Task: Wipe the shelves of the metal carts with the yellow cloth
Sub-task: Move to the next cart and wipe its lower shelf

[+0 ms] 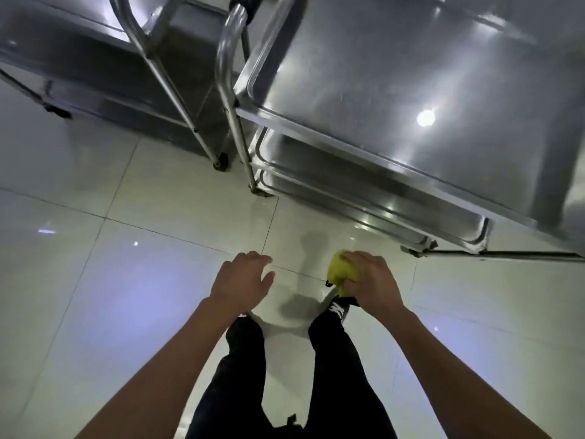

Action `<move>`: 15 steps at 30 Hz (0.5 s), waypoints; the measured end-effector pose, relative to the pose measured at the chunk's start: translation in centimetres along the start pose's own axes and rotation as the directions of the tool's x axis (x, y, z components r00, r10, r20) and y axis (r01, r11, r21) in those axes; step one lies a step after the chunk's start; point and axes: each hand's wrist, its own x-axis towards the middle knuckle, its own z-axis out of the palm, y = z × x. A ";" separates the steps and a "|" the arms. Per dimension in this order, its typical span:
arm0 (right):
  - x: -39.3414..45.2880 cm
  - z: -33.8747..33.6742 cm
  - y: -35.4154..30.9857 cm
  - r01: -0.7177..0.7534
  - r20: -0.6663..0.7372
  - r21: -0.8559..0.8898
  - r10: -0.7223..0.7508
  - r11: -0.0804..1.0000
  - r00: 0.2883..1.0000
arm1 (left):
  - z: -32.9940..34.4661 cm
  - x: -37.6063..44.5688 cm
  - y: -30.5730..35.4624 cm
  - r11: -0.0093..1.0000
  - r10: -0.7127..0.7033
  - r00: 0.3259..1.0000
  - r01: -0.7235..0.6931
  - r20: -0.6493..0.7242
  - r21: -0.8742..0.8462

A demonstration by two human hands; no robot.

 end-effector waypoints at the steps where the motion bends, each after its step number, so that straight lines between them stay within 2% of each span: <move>1: 0.2 1.1 -0.4 -0.027 0.000 0.016 0.027 1.000 1.000 | 0.2 0.3 -1.2 1.000 0.000 1.000 0.000 0.015 0.006; 8: 4.3 9.3 0.8 -0.135 0.014 0.123 0.134 0.983 0.991 | 5.3 3.3 -8.8 0.996 -0.077 0.991 0.073 0.107 0.045; 11: 6.4 12.3 1.9 -0.105 0.010 0.111 0.104 0.988 0.994 | 7.9 4.9 -10.7 0.992 -0.091 0.985 0.078 0.144 0.099; 15: 9.4 15.8 4.1 -0.093 0.005 0.142 0.093 0.986 0.996 | 10.8 9.2 -11.8 0.995 -0.031 0.993 0.020 0.109 0.101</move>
